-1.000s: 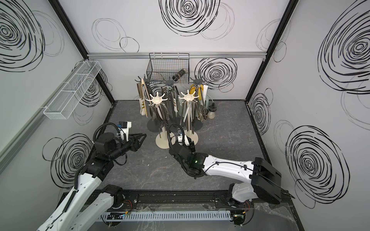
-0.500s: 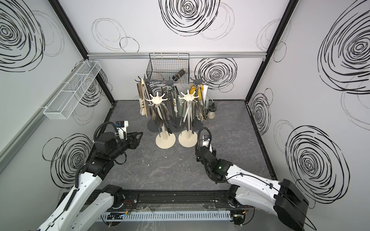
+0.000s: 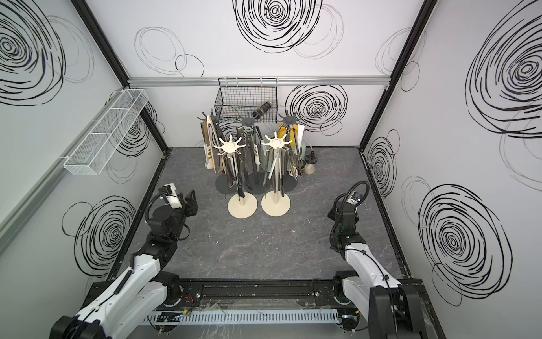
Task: Hang food tongs on kitchen utensil racks
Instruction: Reset both arms
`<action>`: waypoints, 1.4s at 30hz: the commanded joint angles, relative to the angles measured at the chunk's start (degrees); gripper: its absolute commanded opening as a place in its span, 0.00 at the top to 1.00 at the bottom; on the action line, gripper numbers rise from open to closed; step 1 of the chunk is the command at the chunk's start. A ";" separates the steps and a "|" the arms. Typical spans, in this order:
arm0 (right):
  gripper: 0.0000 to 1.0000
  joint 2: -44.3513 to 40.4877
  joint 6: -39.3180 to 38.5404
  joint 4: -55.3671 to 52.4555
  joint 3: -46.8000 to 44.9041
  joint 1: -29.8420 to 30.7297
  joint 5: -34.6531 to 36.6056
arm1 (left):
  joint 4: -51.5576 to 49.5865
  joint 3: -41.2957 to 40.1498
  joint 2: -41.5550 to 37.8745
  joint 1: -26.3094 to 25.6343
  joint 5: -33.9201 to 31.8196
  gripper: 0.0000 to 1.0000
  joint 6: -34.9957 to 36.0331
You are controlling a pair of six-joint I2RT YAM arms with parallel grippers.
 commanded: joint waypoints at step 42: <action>0.02 25.98 -23.56 43.11 -1.29 -3.93 -21.83 | 50.60 -3.96 38.38 5.75 9.90 0.03 14.30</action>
